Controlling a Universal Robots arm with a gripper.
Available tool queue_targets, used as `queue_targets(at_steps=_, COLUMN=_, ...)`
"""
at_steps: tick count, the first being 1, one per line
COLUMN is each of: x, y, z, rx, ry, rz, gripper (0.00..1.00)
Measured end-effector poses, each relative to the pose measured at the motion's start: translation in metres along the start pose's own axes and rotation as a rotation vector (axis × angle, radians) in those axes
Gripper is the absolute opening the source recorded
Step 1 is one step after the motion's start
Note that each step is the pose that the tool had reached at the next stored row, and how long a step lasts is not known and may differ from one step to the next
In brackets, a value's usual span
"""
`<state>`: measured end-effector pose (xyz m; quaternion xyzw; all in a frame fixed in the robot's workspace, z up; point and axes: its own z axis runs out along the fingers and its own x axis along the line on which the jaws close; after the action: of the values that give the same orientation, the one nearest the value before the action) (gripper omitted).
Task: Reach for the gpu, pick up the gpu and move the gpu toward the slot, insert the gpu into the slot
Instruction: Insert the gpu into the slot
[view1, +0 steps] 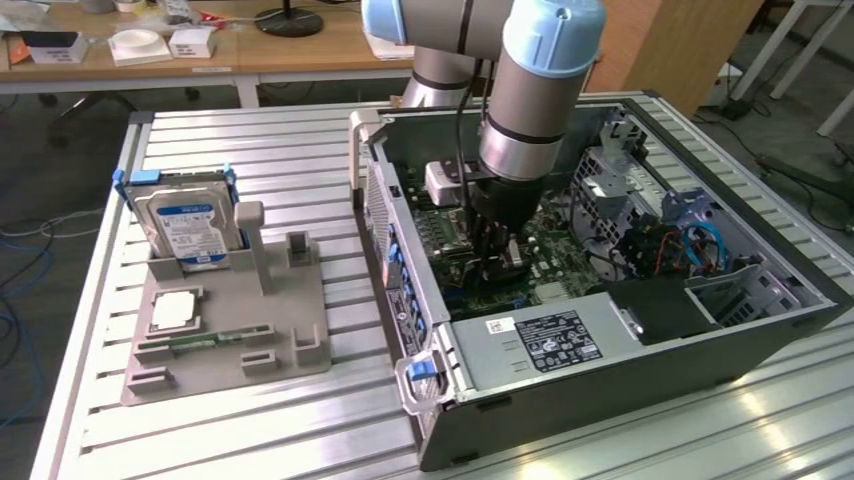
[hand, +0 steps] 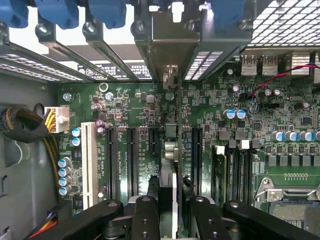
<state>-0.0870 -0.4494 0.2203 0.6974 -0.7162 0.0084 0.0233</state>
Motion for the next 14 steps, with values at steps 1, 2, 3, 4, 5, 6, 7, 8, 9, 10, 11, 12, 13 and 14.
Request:
queue_targets(at_steps=1, x=0.0, y=0.0, z=0.0, rx=0.0, ry=0.0, rz=0.0, gripper=0.28)
queue_targets(at_steps=2, x=0.0, y=0.0, z=0.0, rx=0.0, ry=-0.0001, rz=0.0, gripper=0.28)
queue_targets(at_steps=3, x=0.0, y=0.0, z=0.0, rx=0.0, ry=-0.0001, rz=0.0, gripper=0.28)
queue_targets(at_steps=4, x=0.0, y=0.0001, z=0.0, rx=0.0, ry=-0.0001, rz=0.0, gripper=0.28)
queue_targets(at_steps=5, x=0.0, y=0.0002, z=0.0, rx=0.0005, ry=-0.0001, rz=0.0, gripper=0.28)
queue_targets(at_steps=6, x=0.0, y=0.0003, z=0.0, rx=0.0012, ry=-0.0001, rz=0.0, gripper=0.28)
queue_targets(at_steps=7, x=0.0, y=0.0006, z=-0.0001, rx=0.0023, ry=0.0, rz=0.0, gripper=0.28)
queue_targets(at_steps=8, x=-0.0004, y=0.0007, z=0.0013, rx=0.0047, ry=-0.0041, rz=0.001, gripper=0.29)
queue_targets(at_steps=9, x=-0.0003, y=0.0007, z=0.0004, rx=0.0044, ry=-0.0021, rz=0.001, gripper=0.29)
queue_targets(at_steps=10, x=-0.0002, y=0.0006, z=0.0, rx=0.0047, ry=-0.0015, rz=0.0, gripper=0.35)
queue_targets(at_steps=11, x=0.0, y=0.0007, z=-0.0006, rx=0.0047, ry=-0.0007, rz=0.0, gripper=0.35)
queue_targets(at_steps=12, x=0.0, y=0.0007, z=-0.0012, rx=0.0049, ry=-0.0001, rz=0.0, gripper=0.35)
queue_targets(at_steps=13, x=0.0001, y=0.0007, z=-0.0018, rx=0.0057, ry=-0.0005, rz=0.0, gripper=0.35)
queue_targets(at_steps=14, x=0.0001, y=0.0007, z=-0.0028, rx=0.0064, ry=-0.0003, rz=0.0, gripper=0.35)
